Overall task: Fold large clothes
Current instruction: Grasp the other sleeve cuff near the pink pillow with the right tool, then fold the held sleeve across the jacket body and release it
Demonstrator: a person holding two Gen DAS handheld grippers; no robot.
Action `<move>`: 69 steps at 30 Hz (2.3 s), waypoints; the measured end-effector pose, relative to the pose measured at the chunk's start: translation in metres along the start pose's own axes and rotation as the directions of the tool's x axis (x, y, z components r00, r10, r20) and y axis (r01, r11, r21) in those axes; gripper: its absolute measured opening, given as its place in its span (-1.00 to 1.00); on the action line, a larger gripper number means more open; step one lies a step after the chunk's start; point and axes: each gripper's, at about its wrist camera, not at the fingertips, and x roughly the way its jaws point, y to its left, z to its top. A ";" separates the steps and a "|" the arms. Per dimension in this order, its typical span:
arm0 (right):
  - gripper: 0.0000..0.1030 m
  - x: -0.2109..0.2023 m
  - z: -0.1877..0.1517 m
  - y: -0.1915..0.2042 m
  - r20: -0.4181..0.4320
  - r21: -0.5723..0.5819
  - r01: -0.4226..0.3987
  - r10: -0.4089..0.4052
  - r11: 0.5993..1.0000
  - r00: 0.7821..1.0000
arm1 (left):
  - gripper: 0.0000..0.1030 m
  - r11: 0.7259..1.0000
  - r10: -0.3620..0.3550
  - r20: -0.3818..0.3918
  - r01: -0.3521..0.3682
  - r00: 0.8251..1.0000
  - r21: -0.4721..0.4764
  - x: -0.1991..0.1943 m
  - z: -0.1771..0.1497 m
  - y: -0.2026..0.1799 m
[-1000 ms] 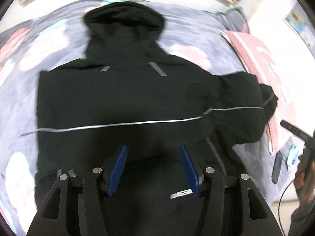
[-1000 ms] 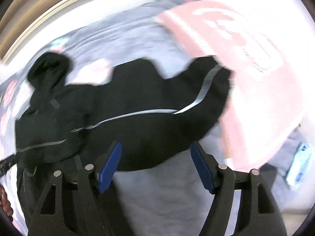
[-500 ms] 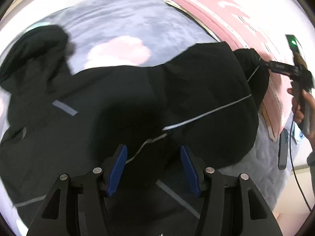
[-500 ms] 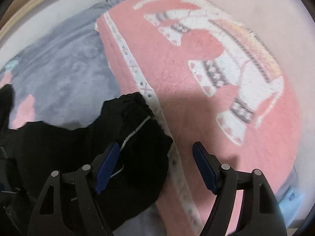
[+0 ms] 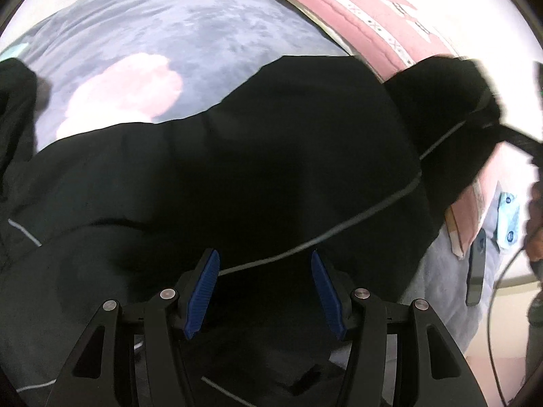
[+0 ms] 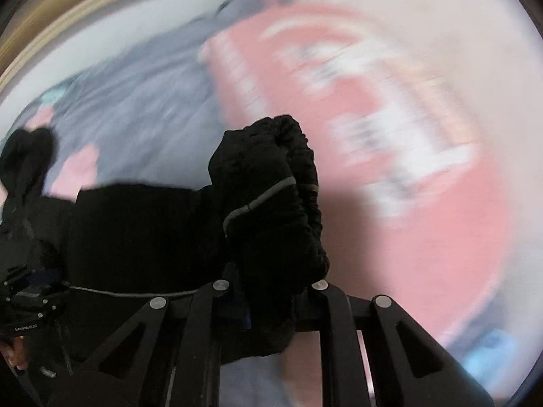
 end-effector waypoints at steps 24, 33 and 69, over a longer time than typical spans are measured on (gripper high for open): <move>-0.66 -0.047 -0.015 0.139 -0.042 -0.134 -0.198 0.195 0.971 0.980 | 0.12 0.968 0.092 0.175 -0.047 0.980 -0.248 -0.128 -0.111 0.110; -0.63 -0.096 -0.038 0.355 -0.058 -0.389 -0.327 0.332 0.861 0.942 | 0.12 0.839 0.267 0.185 -0.134 0.946 -0.527 -0.211 -0.226 0.225; 0.33 -0.023 -0.083 0.439 -0.240 -0.414 -0.410 0.337 0.813 0.910 | 0.12 0.812 0.077 0.297 0.113 0.952 -0.573 -0.203 -0.250 0.338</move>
